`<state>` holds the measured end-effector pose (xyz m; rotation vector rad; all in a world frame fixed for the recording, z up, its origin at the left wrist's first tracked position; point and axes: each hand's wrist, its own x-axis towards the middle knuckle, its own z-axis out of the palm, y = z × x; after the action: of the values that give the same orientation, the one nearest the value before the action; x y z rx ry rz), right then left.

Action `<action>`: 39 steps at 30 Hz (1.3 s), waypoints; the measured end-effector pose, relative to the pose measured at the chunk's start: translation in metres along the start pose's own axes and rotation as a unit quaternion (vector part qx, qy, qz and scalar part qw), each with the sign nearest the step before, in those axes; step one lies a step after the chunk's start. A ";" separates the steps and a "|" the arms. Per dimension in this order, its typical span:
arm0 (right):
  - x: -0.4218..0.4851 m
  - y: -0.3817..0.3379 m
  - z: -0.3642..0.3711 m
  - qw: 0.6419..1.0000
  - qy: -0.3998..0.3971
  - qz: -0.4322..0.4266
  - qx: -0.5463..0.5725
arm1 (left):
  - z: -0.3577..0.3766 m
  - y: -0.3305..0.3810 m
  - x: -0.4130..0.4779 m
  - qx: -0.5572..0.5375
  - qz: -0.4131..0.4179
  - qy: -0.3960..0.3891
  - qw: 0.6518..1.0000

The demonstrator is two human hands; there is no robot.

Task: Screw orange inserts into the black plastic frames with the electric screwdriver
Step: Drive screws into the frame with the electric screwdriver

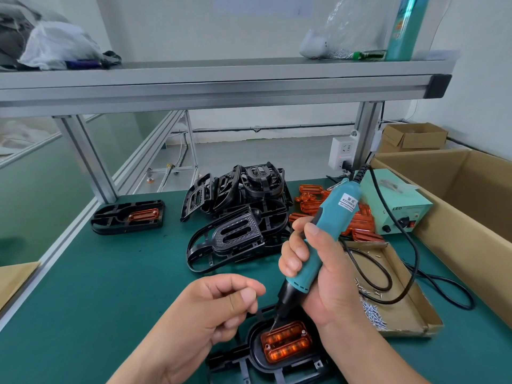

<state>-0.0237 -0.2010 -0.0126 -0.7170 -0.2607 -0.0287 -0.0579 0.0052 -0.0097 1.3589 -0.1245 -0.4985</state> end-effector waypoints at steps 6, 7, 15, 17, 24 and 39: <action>-0.002 0.003 0.006 0.999 0.005 -0.018 0.031 | 0.003 0.004 -0.001 0.043 -0.020 -0.001 0.999; -0.001 0.003 0.006 0.999 0.011 -0.024 0.036 | 0.005 0.004 -0.002 0.049 -0.023 -0.002 0.999; 0.004 -0.003 -0.003 0.992 0.088 -0.055 0.077 | 0.009 0.006 -0.003 0.055 -0.016 -0.008 0.998; 0.004 -0.005 -0.004 0.990 0.097 -0.062 0.082 | 0.008 0.006 -0.002 0.071 -0.014 0.000 0.997; 0.006 -0.005 -0.002 0.988 0.110 -0.076 0.081 | 0.010 0.003 0.000 0.102 -0.024 -0.015 0.994; 0.004 -0.003 -0.002 0.987 0.111 -0.089 0.072 | 0.012 0.003 0.000 0.151 -0.015 -0.014 0.988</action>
<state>-0.0199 -0.2042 -0.0108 -0.5400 -0.1107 -0.2560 -0.0613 -0.0051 -0.0045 1.6518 -0.2096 -0.5404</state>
